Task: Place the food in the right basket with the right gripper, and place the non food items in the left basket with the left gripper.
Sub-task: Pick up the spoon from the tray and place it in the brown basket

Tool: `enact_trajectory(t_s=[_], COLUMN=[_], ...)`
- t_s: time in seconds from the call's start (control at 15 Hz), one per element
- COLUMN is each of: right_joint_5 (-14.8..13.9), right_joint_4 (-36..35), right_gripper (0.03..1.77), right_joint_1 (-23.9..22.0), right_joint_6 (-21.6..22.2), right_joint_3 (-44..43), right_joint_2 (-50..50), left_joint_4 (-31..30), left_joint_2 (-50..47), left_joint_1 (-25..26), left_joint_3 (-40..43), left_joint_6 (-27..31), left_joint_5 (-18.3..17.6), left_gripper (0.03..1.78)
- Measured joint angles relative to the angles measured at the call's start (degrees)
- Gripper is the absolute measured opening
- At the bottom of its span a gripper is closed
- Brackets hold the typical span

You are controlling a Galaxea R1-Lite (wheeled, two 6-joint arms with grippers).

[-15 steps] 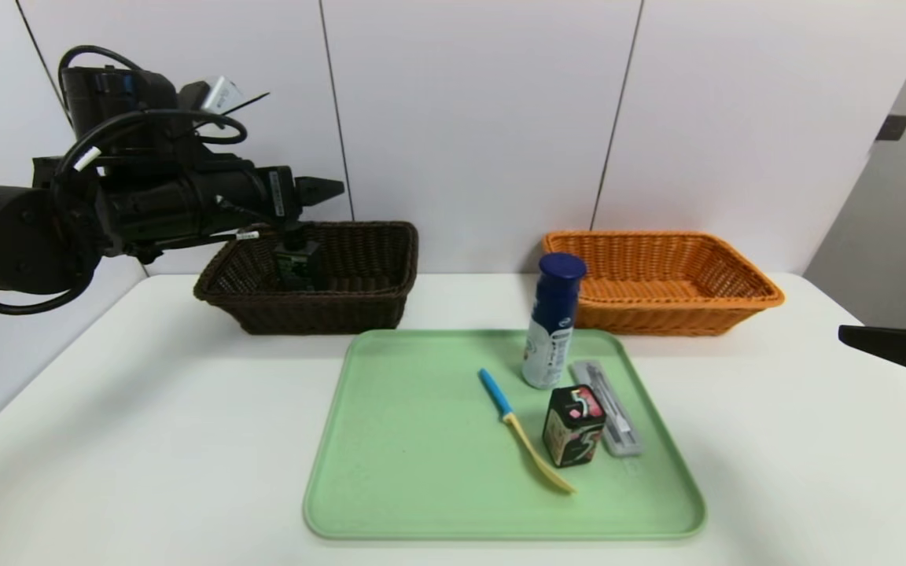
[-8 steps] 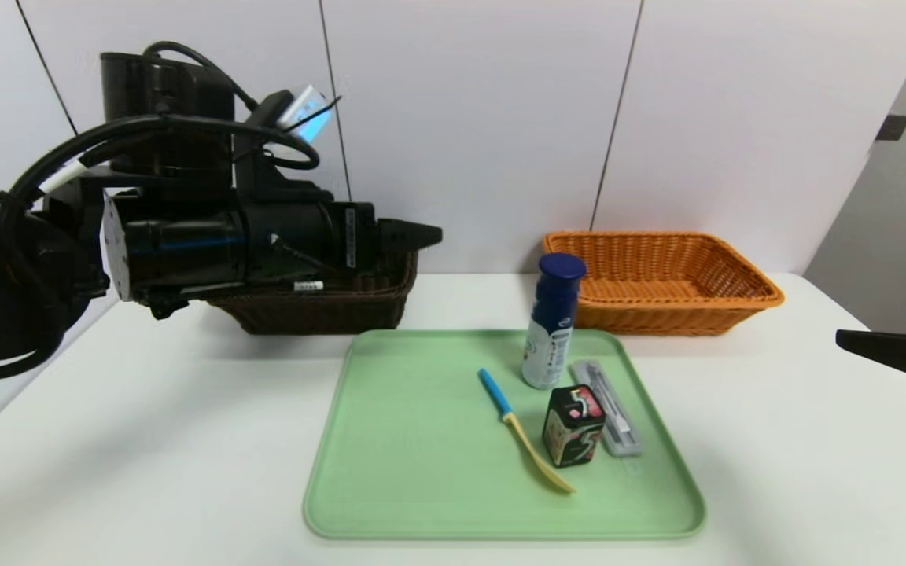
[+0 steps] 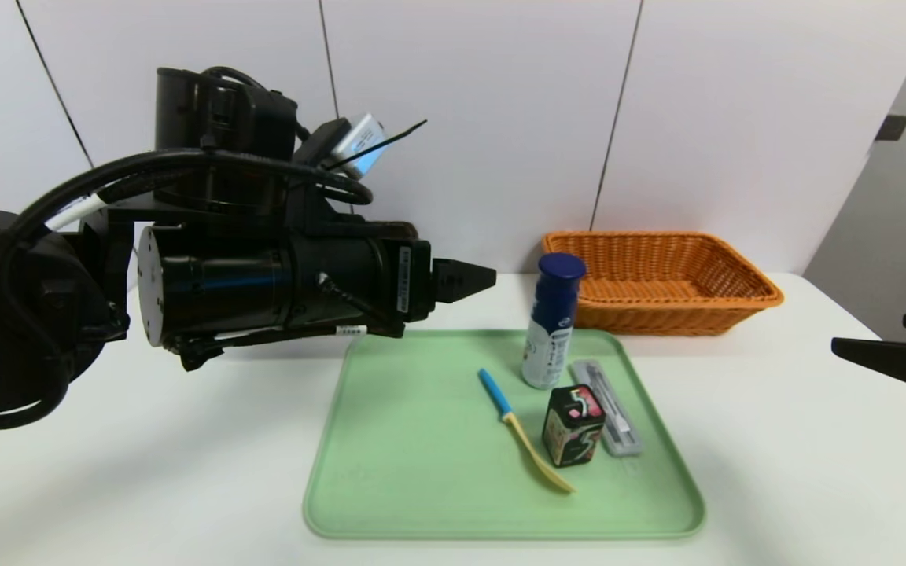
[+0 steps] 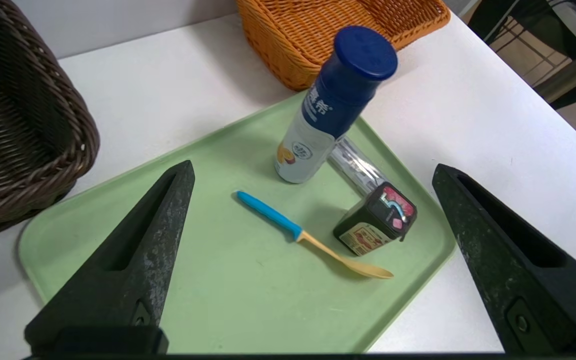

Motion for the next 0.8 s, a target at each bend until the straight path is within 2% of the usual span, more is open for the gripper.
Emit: enact_trajectory(t_s=[0.27, 0.53, 0.8], right_joint_5=[0.0, 0.2, 0.3], right_joint_4=[-2.2, -3.0, -2.9], right_gripper=[1.71, 1.71, 1.71], right_joint_1=[0.0, 0.0, 0.0], right_joint_6=[2.3, 2.4, 2.4], right_joint_3=[1.2, 1.6, 2.1], right_joint_2=[0.0, 0.1, 0.2], left_joint_4=[0.2, 1.0, 2.2], left_joint_2=[1.2, 3.2, 4.9], left_joint_1=[-1.4, -1.3, -1.3], left_joint_3=[-0.1, -0.6, -0.8], left_joint_6=[1.8, 11.2, 19.9], left_joint_5=[-1.3, -10.3, -13.8], left_gripper=[1.69, 1.69, 1.69])
